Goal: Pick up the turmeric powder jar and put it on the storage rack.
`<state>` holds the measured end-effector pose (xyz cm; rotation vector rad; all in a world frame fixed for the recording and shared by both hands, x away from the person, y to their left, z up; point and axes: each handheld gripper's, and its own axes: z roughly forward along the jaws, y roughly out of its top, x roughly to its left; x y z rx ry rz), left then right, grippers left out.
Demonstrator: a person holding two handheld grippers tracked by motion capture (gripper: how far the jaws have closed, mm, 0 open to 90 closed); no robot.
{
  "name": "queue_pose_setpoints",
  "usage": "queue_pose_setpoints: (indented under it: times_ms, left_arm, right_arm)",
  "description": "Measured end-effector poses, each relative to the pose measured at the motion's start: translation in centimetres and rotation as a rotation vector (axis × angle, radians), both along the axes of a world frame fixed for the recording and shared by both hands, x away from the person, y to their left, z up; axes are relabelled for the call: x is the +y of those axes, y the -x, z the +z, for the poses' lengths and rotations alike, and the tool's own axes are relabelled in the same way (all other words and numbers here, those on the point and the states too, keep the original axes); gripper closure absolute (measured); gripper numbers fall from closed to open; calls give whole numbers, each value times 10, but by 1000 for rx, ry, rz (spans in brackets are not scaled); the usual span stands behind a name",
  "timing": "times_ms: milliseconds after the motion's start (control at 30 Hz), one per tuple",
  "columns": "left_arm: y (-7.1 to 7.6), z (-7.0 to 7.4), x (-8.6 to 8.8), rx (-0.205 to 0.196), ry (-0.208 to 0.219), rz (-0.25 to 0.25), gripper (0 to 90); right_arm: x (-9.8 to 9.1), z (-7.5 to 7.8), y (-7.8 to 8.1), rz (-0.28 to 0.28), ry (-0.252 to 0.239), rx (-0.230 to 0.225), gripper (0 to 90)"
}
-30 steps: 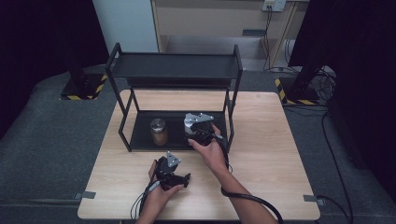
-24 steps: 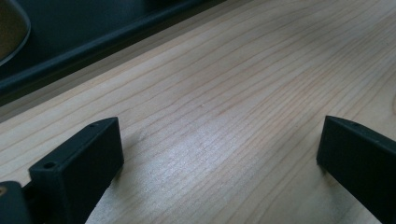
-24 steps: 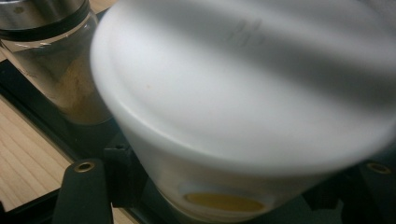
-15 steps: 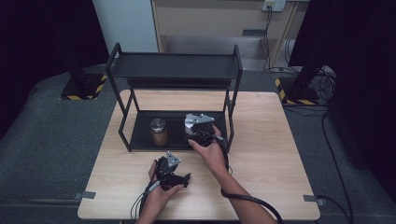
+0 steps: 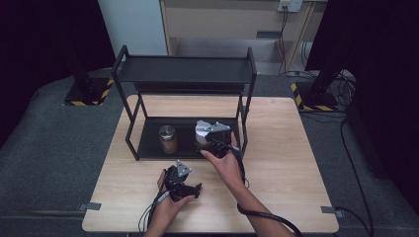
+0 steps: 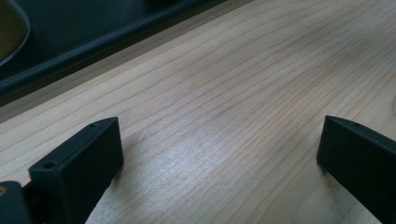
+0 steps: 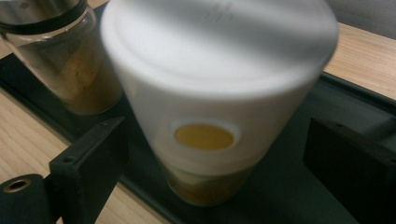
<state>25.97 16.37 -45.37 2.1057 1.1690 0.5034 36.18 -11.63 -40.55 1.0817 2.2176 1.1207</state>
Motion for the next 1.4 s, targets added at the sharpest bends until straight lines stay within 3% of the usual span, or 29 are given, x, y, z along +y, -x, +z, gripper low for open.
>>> queue_pose_setpoints:
  times_ms: [233,667,1400]
  left_arm:
    - [0,0,0,2,0,-1,0]
    - [-1,0,0,2,-1,-3,0]
    - [-1,0,0,2,-1,-4,0]
  right_arm:
    - [-9,4,10,-2,-3,0,65]
    - [-23,2,37,59,2,-13,61]
    - [-42,-19,69,111,18,18,59]
